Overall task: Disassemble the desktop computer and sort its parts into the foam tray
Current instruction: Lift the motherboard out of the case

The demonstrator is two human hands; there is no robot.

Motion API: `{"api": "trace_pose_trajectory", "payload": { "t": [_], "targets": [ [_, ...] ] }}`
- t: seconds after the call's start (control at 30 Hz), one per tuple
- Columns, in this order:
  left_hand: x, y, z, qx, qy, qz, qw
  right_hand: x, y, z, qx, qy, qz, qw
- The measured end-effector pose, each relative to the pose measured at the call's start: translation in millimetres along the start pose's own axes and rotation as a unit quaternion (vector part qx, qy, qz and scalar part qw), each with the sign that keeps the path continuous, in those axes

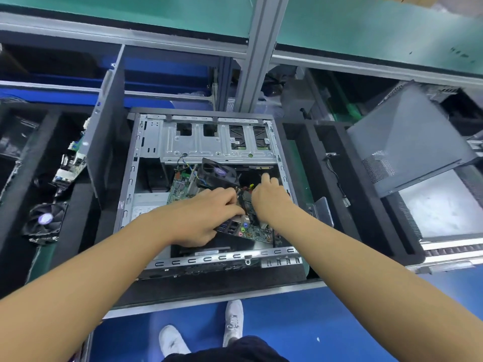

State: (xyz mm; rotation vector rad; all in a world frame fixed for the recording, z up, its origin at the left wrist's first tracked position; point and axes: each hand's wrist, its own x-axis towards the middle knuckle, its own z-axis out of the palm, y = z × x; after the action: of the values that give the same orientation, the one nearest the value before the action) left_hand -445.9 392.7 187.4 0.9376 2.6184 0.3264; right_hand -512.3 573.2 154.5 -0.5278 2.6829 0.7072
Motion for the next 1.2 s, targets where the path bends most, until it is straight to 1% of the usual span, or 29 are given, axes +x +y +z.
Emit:
{"api": "trace_pose_trajectory", "payload": {
  "t": [0.07,0.13,0.2,0.33,0.37,0.43,0.57,0.67,0.73,0.77,0.83,0.9,0.93,0.97,1.0,1.07,1.1,1.13,1.2],
  "targets": [
    [1,1,0,-0.003,0.0,-0.004,1.0,5,0,3,-0.027,-0.067,0.006,0.997],
    [1,1,0,-0.004,0.0,-0.005,1.0,13,-2,1,-0.026,-0.129,0.03,0.991],
    [1,2,-1,-0.003,-0.003,-0.002,1.0,22,-3,-7,-0.02,-0.156,0.039,0.987],
    [2,2,-1,-0.002,-0.007,-0.004,1.0,31,-1,-18,-0.061,-0.161,-0.037,0.984],
    [2,1,-1,-0.003,-0.006,-0.002,1.0,29,-1,-18,-0.047,-0.167,-0.041,0.984],
    [2,0,-1,-0.003,0.001,0.005,1.0,25,-5,-21,-0.011,-0.15,-0.051,0.987],
    [0,0,1,0.002,0.006,0.002,1.0,17,-2,-33,0.101,-0.099,-0.013,0.99],
    [1,-1,1,-0.008,0.01,0.004,1.0,9,3,-24,0.121,-0.094,0.021,0.988],
    [1,-2,1,-0.011,0.012,0.01,1.0,5,2,-14,0.096,-0.122,0.033,0.987],
    [2,-3,2,-0.009,0.013,0.015,1.0,4,1,-10,0.064,-0.135,0.022,0.989],
    [2,-3,2,-0.003,0.011,0.021,1.0,6,0,-6,-0.013,-0.151,-0.036,0.988],
    [3,-4,2,0.004,0.011,0.02,1.0,8,0,-11,-0.059,-0.144,-0.078,0.985],
    [3,-4,2,0.005,0.01,0.02,1.0,6,2,-13,-0.037,-0.149,-0.082,0.985],
    [3,-5,2,0.006,0.01,0.02,1.0,5,6,-16,0.017,-0.157,-0.067,0.985],
    [3,-5,2,0.008,0.01,0.02,1.0,1,11,-21,0.109,-0.17,-0.037,0.979],
    [2,-7,2,0.01,0.006,0.019,1.0,-11,24,-31,0.293,-0.178,-0.005,0.939],
    [1,-7,2,0.01,0.003,0.016,1.0,-17,29,-34,0.343,-0.181,0.007,0.922],
    [1,-8,2,0.009,-0.001,0.012,1.0,-25,34,-37,0.356,-0.195,0.013,0.914],
    [0,-8,1,-0.005,-0.008,0.004,1.0,-41,32,-38,0.323,-0.262,0.0,0.91]
  ]
}}
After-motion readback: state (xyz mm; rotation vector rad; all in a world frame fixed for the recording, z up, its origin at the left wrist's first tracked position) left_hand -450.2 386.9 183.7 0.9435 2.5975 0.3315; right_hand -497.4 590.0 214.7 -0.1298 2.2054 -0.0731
